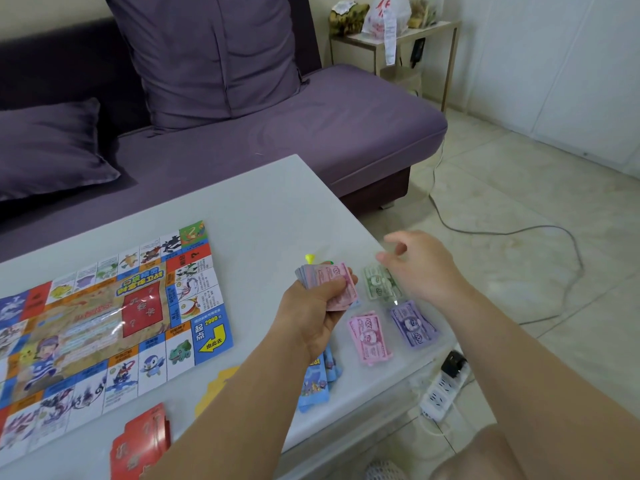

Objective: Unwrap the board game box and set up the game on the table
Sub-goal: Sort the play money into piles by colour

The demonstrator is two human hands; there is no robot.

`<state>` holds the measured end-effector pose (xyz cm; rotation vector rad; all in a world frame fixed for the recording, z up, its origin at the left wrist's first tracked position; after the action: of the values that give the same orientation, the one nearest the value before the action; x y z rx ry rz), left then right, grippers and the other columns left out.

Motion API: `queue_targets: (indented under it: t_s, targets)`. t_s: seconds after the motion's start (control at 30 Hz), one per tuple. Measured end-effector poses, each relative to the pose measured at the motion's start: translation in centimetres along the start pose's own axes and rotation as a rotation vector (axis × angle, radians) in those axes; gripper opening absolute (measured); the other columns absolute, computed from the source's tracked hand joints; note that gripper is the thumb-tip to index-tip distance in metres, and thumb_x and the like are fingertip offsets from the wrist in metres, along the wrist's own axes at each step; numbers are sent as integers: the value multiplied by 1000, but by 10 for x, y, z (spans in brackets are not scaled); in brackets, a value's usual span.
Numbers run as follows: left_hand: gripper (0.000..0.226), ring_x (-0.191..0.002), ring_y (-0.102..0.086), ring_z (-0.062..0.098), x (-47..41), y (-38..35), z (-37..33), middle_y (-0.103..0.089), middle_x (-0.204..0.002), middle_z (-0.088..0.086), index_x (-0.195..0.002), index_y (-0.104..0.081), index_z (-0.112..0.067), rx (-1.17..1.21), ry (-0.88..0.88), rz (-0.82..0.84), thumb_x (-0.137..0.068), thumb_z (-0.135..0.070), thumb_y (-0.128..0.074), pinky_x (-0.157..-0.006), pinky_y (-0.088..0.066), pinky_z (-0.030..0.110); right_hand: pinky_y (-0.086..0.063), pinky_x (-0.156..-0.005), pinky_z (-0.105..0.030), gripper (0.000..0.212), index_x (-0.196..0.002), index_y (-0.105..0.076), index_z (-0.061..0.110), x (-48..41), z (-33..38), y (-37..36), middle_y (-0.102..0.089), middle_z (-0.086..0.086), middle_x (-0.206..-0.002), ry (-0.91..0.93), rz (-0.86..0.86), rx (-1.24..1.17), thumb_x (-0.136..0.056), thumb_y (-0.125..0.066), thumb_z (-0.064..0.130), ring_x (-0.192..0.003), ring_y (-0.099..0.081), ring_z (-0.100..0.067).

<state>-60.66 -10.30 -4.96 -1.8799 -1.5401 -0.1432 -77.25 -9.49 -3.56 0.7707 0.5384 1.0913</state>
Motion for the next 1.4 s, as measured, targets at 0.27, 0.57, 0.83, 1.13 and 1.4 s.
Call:
queue_targets:
  t_s: [0.27, 0.57, 0.83, 1.13, 1.4]
  targets:
    - [18, -63, -69, 16, 11, -16, 1, -71, -71, 11, -90, -61, -3, -41, 27, 115, -89, 10, -48, -63, -57, 25, -52, -79, -31, 20, -87, -70, 18, 24, 19, -13, -71, 1, -84, -35, 304, -438, -81, -70, 38, -79, -66, -12]
    - [19, -68, -71, 20, 15, -4, 2, -72, -76, 13, -96, -59, -1, -54, -18, 104, -90, 12, -46, -59, -58, 25, -46, -64, -24, 5, -82, -71, 23, 29, 19, -12, -66, 10, -64, -67, 318, -539, -84, -70, 28, -58, -58, -3]
    - [13, -65, -70, 18, 34, 1, 4, -71, -76, 13, -96, -62, 0, 38, 10, 63, -90, 5, -51, -58, -58, 24, -45, -59, -19, 16, -68, -66, 25, 43, 28, -9, -63, 10, -61, -68, 230, -541, -84, -70, 24, -55, -57, 0]
    - [20, -85, -66, 21, 61, 25, 5, -70, -90, 14, -103, -55, 1, 127, -4, 4, -95, 7, -37, -66, -57, 25, -46, -60, -20, 15, -99, -69, 13, 70, 21, 2, -70, 0, -81, -134, 59, -543, -84, -69, 17, -73, -66, -17]
    - [18, -79, -63, 22, 74, 43, 8, -66, -90, 15, -92, -58, -4, 51, -2, -104, -94, 6, -43, -50, -56, 22, -48, -85, -33, 28, -110, -65, 23, 77, 17, -21, -69, 8, -101, -43, 108, 3, -83, -68, 33, -93, -62, -14]
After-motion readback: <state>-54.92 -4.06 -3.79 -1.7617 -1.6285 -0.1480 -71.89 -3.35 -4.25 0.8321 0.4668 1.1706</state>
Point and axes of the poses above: each hand's wrist, its own x-axis away from the middle knuckle, its own y-axis out of the back of the hand, z = x × y, the point moved 5 cm from there along -x, towards the middle knuckle
